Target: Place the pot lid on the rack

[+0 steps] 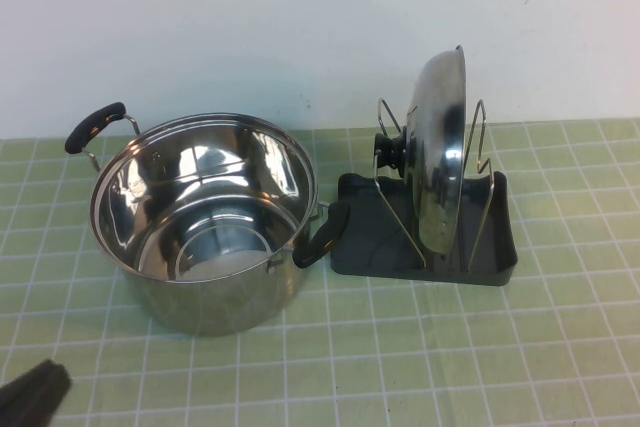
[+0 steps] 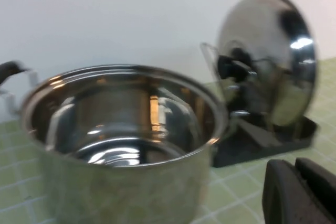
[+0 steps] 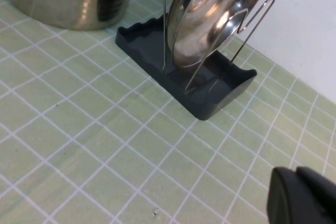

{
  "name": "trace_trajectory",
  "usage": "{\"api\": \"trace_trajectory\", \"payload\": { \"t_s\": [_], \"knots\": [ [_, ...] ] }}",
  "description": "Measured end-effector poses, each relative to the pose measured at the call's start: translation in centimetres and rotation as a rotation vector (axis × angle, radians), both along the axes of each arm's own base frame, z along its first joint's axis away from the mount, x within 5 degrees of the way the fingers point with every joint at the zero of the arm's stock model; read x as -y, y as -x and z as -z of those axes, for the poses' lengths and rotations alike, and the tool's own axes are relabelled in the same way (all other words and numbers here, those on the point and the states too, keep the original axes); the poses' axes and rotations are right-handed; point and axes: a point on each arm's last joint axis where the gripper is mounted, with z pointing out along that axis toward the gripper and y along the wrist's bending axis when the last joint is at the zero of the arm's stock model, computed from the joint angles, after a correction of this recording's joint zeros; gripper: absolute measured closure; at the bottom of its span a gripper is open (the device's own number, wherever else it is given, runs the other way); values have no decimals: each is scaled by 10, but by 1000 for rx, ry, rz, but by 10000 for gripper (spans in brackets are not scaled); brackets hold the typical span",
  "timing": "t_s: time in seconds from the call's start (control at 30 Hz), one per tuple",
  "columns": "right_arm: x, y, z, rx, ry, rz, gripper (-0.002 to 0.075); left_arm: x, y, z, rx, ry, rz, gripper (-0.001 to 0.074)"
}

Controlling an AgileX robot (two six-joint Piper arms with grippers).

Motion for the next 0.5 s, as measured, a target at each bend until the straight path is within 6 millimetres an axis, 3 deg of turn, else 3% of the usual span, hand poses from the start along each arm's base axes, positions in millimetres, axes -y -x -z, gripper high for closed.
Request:
{"api": "trace_trajectory", "payload": {
  "t_s": [0.27, 0.5],
  "knots": [
    [0, 0, 0, 0, 0, 0, 727, -15, 4, 18, 45, 3, -230, 736],
    [0, 0, 1, -2, 1, 0, 727, -21, 0, 52, -55, 5, -356, 736]
  ]
}}
